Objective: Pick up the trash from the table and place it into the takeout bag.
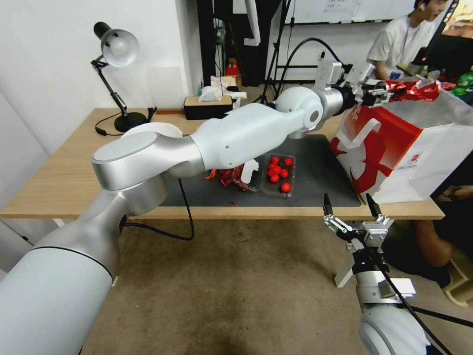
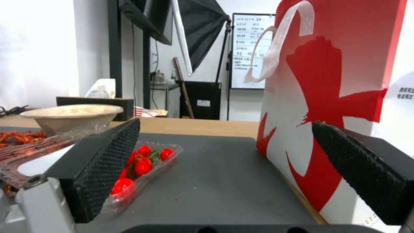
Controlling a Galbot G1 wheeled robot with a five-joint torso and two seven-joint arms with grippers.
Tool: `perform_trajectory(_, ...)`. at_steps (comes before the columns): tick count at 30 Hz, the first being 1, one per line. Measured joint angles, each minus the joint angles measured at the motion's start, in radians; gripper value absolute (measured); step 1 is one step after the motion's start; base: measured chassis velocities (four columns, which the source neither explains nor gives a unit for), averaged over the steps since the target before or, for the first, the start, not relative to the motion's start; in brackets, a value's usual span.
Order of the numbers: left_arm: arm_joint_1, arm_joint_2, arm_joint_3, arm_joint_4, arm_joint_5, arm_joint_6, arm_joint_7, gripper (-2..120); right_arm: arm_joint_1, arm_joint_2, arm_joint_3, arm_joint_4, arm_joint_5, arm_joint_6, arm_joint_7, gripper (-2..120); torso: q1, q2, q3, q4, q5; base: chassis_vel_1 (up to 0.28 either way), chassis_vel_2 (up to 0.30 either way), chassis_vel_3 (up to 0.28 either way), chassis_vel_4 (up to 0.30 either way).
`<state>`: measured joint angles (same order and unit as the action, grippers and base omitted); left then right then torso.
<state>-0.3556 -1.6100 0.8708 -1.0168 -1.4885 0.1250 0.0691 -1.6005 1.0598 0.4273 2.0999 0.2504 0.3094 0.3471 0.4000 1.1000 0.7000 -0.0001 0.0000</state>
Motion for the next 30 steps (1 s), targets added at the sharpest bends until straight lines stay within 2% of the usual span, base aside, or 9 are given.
perform_trajectory(7,0.0,0.001,0.01,-0.01,0.001,-0.002,0.007,51,0.006,0.0,-0.004,-0.004,0.0,0.0,-0.001,100,0.0,0.0,0.0,0.0,0.0,0.0,0.0,0.0,0.0)
perform_trajectory(8,-0.001,0.001,0.011,-0.011,0.003,-0.002,0.009,57,0.006,-0.001,-0.004,-0.004,0.0,0.0,-0.001,100,0.0,0.0,0.0,0.0001,0.0,0.0,0.0,0.0,0.0)
perform_trajectory(18,-0.002,0.001,0.005,-0.021,0.004,-0.006,0.012,89,0.007,-0.002,-0.002,-0.004,0.001,0.0,-0.001,100,0.0,0.0,0.0,0.0001,0.0,0.0,0.0,0.0,0.0)
perform_trajectory(20,0.01,0.002,-0.029,-0.034,0.004,-0.017,0.0,98,0.007,-0.002,0.0,-0.003,0.002,0.0,0.0,100,0.0,0.0,0.0,0.0001,0.0,0.0,0.0,0.0,0.0)
perform_trajectory(22,0.015,0.002,-0.042,-0.039,0.004,-0.02,-0.006,99,0.007,-0.002,0.001,-0.003,0.002,0.0,0.0,100,0.0,0.0,0.0,0.0,0.0,0.0,0.0,0.0,0.0)
perform_trajectory(24,0.047,0.002,-0.14,-0.072,0.001,-0.028,-0.04,100,-0.001,0.001,0.01,0.001,0.003,0.0,0.001,100,0.0,0.0,0.0,0.0002,0.0,0.0,0.0,0.0,0.0)
perform_trajectory(25,0.047,0.002,-0.14,-0.072,0.001,-0.028,-0.04,100,-0.001,0.001,0.01,0.001,0.003,0.0,0.001,100,0.0,0.0,0.0,0.0002,0.0,0.0,0.0,0.0,0.0)
perform_trajectory(28,0.087,0.002,-0.233,-0.134,-0.004,-0.037,-0.097,100,-0.011,0.005,0.017,0.005,0.003,0.0,0.003,100,0.0,0.0,0.0,0.0002,-0.0002,0.0,0.0,0.0,0.0)
perform_trajectory(30,0.095,0.002,-0.247,-0.148,-0.003,-0.043,-0.109,100,-0.011,0.006,0.017,0.006,0.002,0.0,0.004,100,0.0,0.0,0.0,0.0001,-0.0002,0.0,0.0,0.0,0.0)
